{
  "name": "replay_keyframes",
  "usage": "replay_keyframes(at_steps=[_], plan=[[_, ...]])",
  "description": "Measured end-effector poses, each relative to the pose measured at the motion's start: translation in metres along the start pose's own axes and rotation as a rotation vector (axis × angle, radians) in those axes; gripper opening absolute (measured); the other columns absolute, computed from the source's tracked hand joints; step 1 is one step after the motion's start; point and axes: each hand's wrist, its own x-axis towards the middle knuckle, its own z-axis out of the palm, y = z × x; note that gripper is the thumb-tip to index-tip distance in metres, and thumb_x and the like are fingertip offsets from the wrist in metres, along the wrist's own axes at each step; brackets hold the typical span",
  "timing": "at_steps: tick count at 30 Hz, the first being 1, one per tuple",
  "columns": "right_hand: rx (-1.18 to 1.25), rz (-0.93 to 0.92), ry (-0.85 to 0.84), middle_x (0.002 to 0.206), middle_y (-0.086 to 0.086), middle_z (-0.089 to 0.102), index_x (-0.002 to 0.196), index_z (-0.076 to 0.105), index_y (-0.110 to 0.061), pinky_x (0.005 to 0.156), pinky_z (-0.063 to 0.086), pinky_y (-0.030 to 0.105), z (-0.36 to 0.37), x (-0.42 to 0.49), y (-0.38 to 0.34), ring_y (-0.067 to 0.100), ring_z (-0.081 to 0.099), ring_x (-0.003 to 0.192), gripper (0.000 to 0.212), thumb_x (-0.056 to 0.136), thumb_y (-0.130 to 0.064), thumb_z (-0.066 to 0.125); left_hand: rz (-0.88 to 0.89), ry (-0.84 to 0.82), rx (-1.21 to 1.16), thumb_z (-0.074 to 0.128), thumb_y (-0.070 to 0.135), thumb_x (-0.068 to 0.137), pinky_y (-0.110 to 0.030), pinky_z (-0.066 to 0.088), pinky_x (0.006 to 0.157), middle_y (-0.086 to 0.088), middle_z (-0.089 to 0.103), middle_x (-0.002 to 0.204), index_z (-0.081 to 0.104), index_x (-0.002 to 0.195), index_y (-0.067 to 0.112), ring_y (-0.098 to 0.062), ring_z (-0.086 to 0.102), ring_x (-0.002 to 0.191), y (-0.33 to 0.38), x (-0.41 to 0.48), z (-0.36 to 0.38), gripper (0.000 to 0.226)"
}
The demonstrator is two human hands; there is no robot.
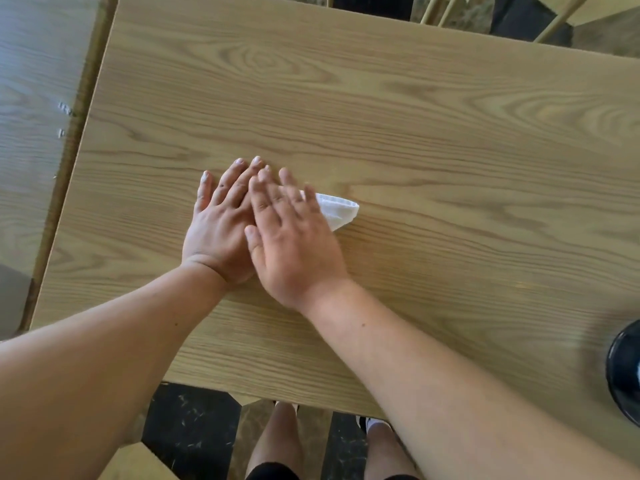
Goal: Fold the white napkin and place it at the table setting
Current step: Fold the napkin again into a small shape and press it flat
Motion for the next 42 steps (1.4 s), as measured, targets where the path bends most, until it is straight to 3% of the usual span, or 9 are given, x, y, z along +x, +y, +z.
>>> replay_keyframes(at_steps=[6, 10, 19, 22, 24, 29, 32, 37, 42], plan=[[-0.206, 0.0, -0.096, 0.175, 0.006, 0.015, 0.167, 0.018, -0.016, 0.13, 0.005, 0.052, 0.005, -0.019, 0.039, 0.032, 0.01, 0.162, 0.065, 0.11, -0.047, 0.021, -0.042, 0.082, -0.08, 0.02, 0.046, 0.108, -0.049, 0.002, 0.133, 0.007, 0.023, 0.176, 0.03, 0.166, 0.024, -0.012, 0.01, 0.164, 0.005, 0.001, -0.002, 0.063], [-0.221, 0.168, -0.102, 0.177, 0.002, 0.003, 0.167, 0.005, -0.021, 0.131, -0.001, 0.052, -0.008, -0.027, 0.067, 0.026, -0.001, 0.163, 0.063, 0.11, -0.045, 0.015, -0.032, 0.096, -0.083, 0.022, 0.042, 0.11, -0.05, 0.003, 0.133, 0.007, 0.025, 0.175, 0.032, 0.166, 0.024, -0.013, 0.012, 0.163, 0.007, -0.001, -0.002, 0.06], [-0.249, 0.222, -0.06, 0.176, 0.001, 0.008, 0.167, 0.013, -0.018, 0.131, 0.004, 0.053, -0.012, -0.03, 0.074, 0.023, 0.004, 0.163, 0.064, 0.108, -0.044, 0.014, -0.021, 0.093, -0.143, 0.023, 0.043, 0.107, -0.047, -0.001, 0.133, 0.012, 0.025, 0.174, 0.035, 0.165, 0.027, -0.008, 0.011, 0.163, 0.004, -0.001, -0.003, 0.062], [-0.259, 0.223, -0.055, 0.176, 0.0, 0.007, 0.167, 0.013, -0.019, 0.131, 0.004, 0.053, -0.012, -0.029, 0.074, 0.022, 0.002, 0.163, 0.063, 0.109, -0.044, 0.013, -0.136, 0.017, -0.287, 0.034, 0.04, 0.1, -0.044, -0.01, 0.132, 0.017, 0.023, 0.174, 0.04, 0.163, 0.032, -0.002, 0.004, 0.162, 0.009, 0.007, -0.015, 0.064], [-0.254, 0.223, -0.058, 0.176, -0.001, 0.005, 0.167, 0.012, -0.019, 0.131, 0.002, 0.052, -0.011, -0.028, 0.074, 0.021, 0.0, 0.163, 0.063, 0.109, -0.044, 0.013, -0.208, 0.033, -0.237, 0.042, 0.04, 0.102, -0.052, -0.013, 0.13, 0.011, 0.021, 0.176, 0.04, 0.162, 0.029, -0.011, 0.0, 0.164, 0.024, 0.01, -0.023, 0.061], [-0.29, 0.2, -0.126, 0.176, 0.003, 0.005, 0.168, 0.011, -0.017, 0.13, -0.001, 0.054, -0.015, -0.029, 0.075, 0.025, -0.004, 0.163, 0.072, 0.102, -0.047, 0.012, 0.176, 0.126, -0.146, 0.034, 0.05, 0.108, -0.061, 0.003, 0.131, -0.003, 0.024, 0.176, 0.039, 0.163, 0.023, -0.022, 0.011, 0.165, 0.083, 0.017, -0.012, 0.061], [-0.333, 0.205, -0.173, 0.176, 0.0, -0.009, 0.167, -0.005, -0.021, 0.13, -0.005, 0.053, -0.015, -0.027, 0.074, 0.023, -0.015, 0.161, 0.077, 0.098, -0.052, 0.003, 0.194, 0.046, -0.131, 0.023, 0.058, 0.108, -0.055, 0.005, 0.132, 0.0, 0.024, 0.176, 0.029, 0.166, 0.032, -0.02, 0.013, 0.164, 0.081, 0.018, 0.003, 0.063], [-0.277, 0.217, -0.032, 0.176, 0.001, 0.01, 0.167, 0.017, -0.018, 0.131, 0.005, 0.052, -0.012, -0.028, 0.074, 0.022, 0.005, 0.163, 0.064, 0.108, -0.044, 0.017, 0.141, 0.119, -0.071, 0.034, 0.054, 0.108, -0.052, 0.004, 0.133, 0.002, 0.031, 0.173, 0.038, 0.163, 0.033, -0.02, 0.018, 0.163, 0.024, 0.008, 0.004, 0.059], [-0.279, 0.211, -0.006, 0.176, 0.001, 0.012, 0.166, 0.018, -0.018, 0.131, 0.008, 0.054, -0.009, -0.029, 0.075, 0.023, 0.008, 0.163, 0.061, 0.11, -0.041, 0.021, 0.024, 0.102, -0.055, 0.03, 0.049, 0.11, -0.056, 0.001, 0.132, 0.006, 0.025, 0.175, 0.034, 0.164, 0.034, -0.021, 0.011, 0.164, -0.002, 0.008, -0.002, 0.057]])
